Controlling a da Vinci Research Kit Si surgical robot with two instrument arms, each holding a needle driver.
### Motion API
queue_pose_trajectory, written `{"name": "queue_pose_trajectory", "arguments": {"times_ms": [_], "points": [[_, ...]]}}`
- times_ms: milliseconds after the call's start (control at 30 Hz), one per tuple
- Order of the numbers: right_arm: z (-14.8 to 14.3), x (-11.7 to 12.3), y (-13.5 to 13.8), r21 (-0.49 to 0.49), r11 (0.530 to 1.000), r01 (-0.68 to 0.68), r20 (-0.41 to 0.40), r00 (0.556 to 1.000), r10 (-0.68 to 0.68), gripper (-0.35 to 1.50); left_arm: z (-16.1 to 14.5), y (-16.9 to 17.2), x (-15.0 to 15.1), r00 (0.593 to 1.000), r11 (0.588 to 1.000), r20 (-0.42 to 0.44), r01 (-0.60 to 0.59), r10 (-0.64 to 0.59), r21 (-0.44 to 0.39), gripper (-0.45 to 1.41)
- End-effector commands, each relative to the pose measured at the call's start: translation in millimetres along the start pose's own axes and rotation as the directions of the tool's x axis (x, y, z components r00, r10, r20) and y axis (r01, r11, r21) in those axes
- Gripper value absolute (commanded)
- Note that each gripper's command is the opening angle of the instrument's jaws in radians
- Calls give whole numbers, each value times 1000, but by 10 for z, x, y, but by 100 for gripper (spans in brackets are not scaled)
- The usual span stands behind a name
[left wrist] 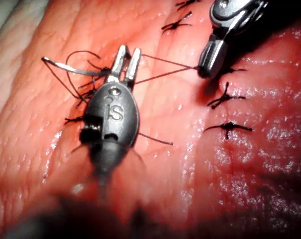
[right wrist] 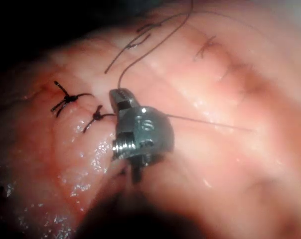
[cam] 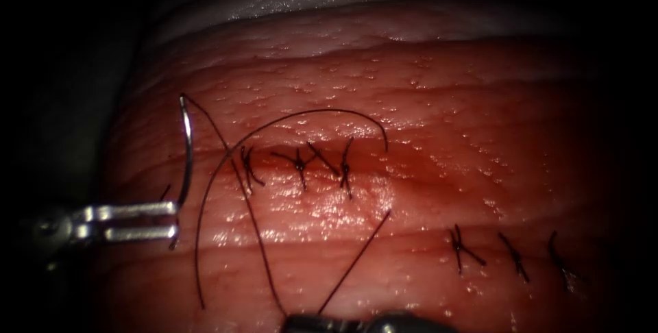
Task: Wound Closure
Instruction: Pull the suture through the wound until a short tail remains using the right grasper.
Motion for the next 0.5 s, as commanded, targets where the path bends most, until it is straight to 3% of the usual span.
{"name": "queue_pose_trajectory", "arguments": {"times_ms": [33, 100, 167, 500], "points": [[3, -7, 15, -17, 999, 41, -20, 999, -42, 67, 3, -3, -5, 1000, 1000, 8, 2, -2, 2, -45], [-3, -8, 27, -58, 993, 98, -31, 994, -100, 99, -4, -9, -6, 1000, 1000, 17, 6, -7, 24, -45], [-9, -10, 41, -101, 984, 146, -36, 988, -150, 115, -11, -15, -7, 1000, 999, 20, 10, -11, 44, -45], [-22, -25, 104, -195, 944, 268, 20, 963, -269, 109, -24, -28, -13, 999, 995, 48, 13, -17, 98, -45]]}}
